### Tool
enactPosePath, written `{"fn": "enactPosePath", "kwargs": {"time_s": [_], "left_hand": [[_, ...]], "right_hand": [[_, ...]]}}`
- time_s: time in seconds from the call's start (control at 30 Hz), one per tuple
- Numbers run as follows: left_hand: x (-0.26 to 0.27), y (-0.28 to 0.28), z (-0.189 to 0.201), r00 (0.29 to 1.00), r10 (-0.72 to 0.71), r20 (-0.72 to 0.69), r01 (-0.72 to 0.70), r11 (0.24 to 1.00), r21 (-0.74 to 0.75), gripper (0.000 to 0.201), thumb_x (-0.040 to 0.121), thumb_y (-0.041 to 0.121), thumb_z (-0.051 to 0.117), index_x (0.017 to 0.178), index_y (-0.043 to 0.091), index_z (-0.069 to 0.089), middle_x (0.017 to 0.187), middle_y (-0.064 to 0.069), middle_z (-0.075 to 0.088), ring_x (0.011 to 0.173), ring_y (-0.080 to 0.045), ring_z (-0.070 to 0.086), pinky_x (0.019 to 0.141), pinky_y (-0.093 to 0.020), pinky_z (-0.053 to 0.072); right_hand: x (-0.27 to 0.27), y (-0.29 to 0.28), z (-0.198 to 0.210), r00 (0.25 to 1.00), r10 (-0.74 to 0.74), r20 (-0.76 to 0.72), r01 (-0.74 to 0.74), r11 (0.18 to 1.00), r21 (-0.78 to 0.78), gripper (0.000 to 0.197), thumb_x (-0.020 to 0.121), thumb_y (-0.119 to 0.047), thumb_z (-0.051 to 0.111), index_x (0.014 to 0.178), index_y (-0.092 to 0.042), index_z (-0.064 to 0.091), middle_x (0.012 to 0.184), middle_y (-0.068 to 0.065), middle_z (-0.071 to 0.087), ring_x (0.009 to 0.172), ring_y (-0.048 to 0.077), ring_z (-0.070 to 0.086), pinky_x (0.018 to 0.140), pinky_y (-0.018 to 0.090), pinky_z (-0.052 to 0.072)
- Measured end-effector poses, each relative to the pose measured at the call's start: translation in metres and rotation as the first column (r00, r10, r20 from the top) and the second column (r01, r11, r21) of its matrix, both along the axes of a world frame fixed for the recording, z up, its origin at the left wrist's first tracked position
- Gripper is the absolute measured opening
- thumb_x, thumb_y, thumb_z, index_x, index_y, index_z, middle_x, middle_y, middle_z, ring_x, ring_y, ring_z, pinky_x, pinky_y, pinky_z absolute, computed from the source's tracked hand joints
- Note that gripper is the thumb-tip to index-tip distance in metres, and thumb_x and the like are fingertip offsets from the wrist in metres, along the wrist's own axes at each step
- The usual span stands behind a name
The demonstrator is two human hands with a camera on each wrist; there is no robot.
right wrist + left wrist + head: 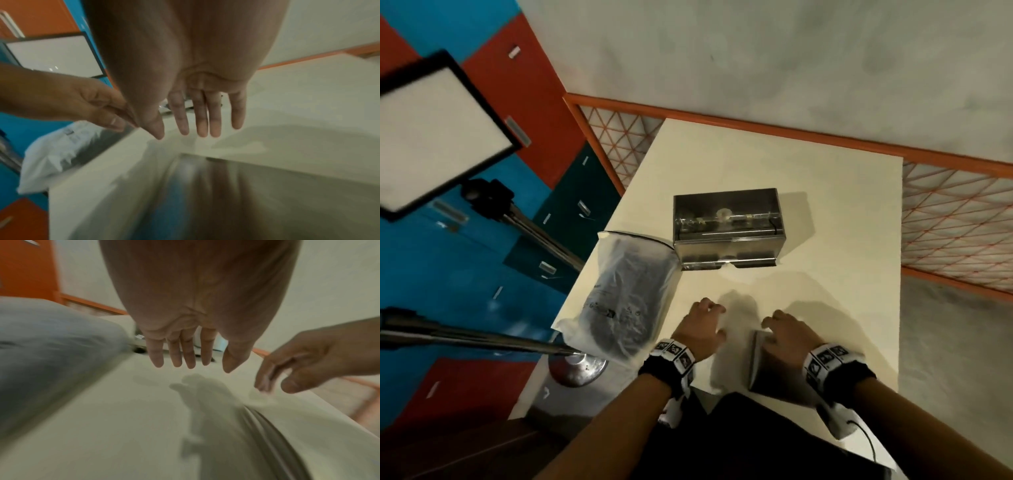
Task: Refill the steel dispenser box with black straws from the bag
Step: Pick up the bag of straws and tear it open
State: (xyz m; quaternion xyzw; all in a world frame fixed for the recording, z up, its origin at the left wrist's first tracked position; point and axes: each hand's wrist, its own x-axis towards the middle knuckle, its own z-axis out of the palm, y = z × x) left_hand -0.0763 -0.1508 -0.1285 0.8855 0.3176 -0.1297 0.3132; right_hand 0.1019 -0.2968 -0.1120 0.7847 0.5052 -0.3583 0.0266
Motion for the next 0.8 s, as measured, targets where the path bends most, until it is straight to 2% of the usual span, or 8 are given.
{"fn": "enactPosePath", "kwargs": {"time_s": [0.07,0.13,0.23,0.3,0.4,0.5,0.63,0.8], "left_hand": [[-0.02,0.029,0.002,0.993,0.119,0.019,-0.12,0.992,0.032,0.047,0.093,0.031,0.061,0.138,0.019,0.053,0.139,-0.005,0.044,0.132,-0.027,0.042,0.112,-0.041,0.037],[-0.04,0.059,0.006,0.976,0.216,0.002,-0.215,0.974,0.075,0.044,0.095,0.031,0.059,0.137,0.021,0.054,0.14,-0.006,0.046,0.132,-0.029,0.044,0.113,-0.039,0.036],[-0.07,0.1,0.015,0.947,0.321,-0.027,-0.315,0.941,0.12,0.044,0.096,0.032,0.057,0.139,0.023,0.052,0.143,-0.008,0.045,0.133,-0.031,0.043,0.114,-0.043,0.036],[-0.087,0.123,0.021,0.916,0.402,-0.01,-0.397,0.909,0.123,0.045,0.096,0.03,0.06,0.139,0.02,0.053,0.145,-0.01,0.045,0.132,-0.031,0.045,0.114,-0.044,0.037],[-0.104,0.149,0.026,0.888,0.459,0.001,-0.455,0.88,0.138,0.051,0.095,0.031,0.064,0.143,0.016,0.051,0.141,-0.014,0.045,0.13,-0.034,0.045,0.111,-0.044,0.039],[-0.116,0.171,0.028,0.866,0.498,-0.042,-0.489,0.862,0.132,0.065,0.091,0.042,0.067,0.148,0.019,0.044,0.142,-0.015,0.042,0.133,-0.036,0.04,0.113,-0.045,0.038],[-0.126,0.191,0.018,0.835,0.521,-0.176,-0.51,0.854,0.107,0.08,0.088,0.055,0.068,0.152,0.021,0.034,0.151,-0.015,0.034,0.14,-0.037,0.033,0.114,-0.051,0.038],[-0.133,0.2,0.002,0.809,0.535,-0.244,-0.544,0.838,0.038,0.086,0.085,0.06,0.068,0.151,0.02,0.03,0.147,-0.016,0.04,0.134,-0.038,0.042,0.111,-0.049,0.04]], "right_hand": [[-0.014,0.033,0.0,0.987,-0.047,-0.153,0.049,0.999,0.009,0.035,0.091,-0.037,0.058,0.121,-0.018,0.06,0.118,0.008,0.06,0.11,0.027,0.058,0.092,0.03,0.045],[-0.029,0.063,-0.001,0.965,-0.076,-0.252,0.081,0.997,0.008,0.029,0.088,-0.036,0.063,0.111,-0.019,0.066,0.11,0.007,0.068,0.104,0.025,0.061,0.088,0.027,0.046],[-0.052,0.104,-0.004,0.909,-0.155,-0.387,0.157,0.987,-0.028,0.023,0.086,-0.036,0.066,0.102,-0.019,0.07,0.094,0.003,0.071,0.092,0.022,0.066,0.083,0.028,0.05],[-0.068,0.13,-0.005,0.841,-0.26,-0.474,0.249,0.965,-0.087,0.022,0.085,-0.028,0.064,0.102,-0.014,0.07,0.079,0.001,0.068,0.076,0.02,0.065,0.073,0.033,0.055],[-0.088,0.159,-0.009,0.795,-0.342,-0.502,0.324,0.938,-0.126,0.023,0.085,-0.025,0.062,0.099,-0.008,0.07,0.08,0.006,0.07,0.069,0.021,0.065,0.069,0.04,0.06],[-0.104,0.18,-0.012,0.79,-0.372,-0.488,0.366,0.924,-0.113,0.024,0.085,-0.033,0.064,0.092,-0.011,0.071,0.089,0.013,0.073,0.078,0.026,0.071,0.065,0.038,0.062],[-0.119,0.201,-0.015,0.755,-0.433,-0.493,0.415,0.897,-0.152,0.03,0.085,-0.04,0.066,0.094,-0.012,0.068,0.092,0.011,0.074,0.083,0.025,0.072,0.067,0.039,0.062],[-0.13,0.219,-0.021,0.746,-0.47,-0.472,0.45,0.878,-0.163,0.033,0.082,-0.045,0.067,0.099,-0.018,0.057,0.086,0.007,0.073,0.077,0.022,0.072,0.066,0.041,0.062]]}}
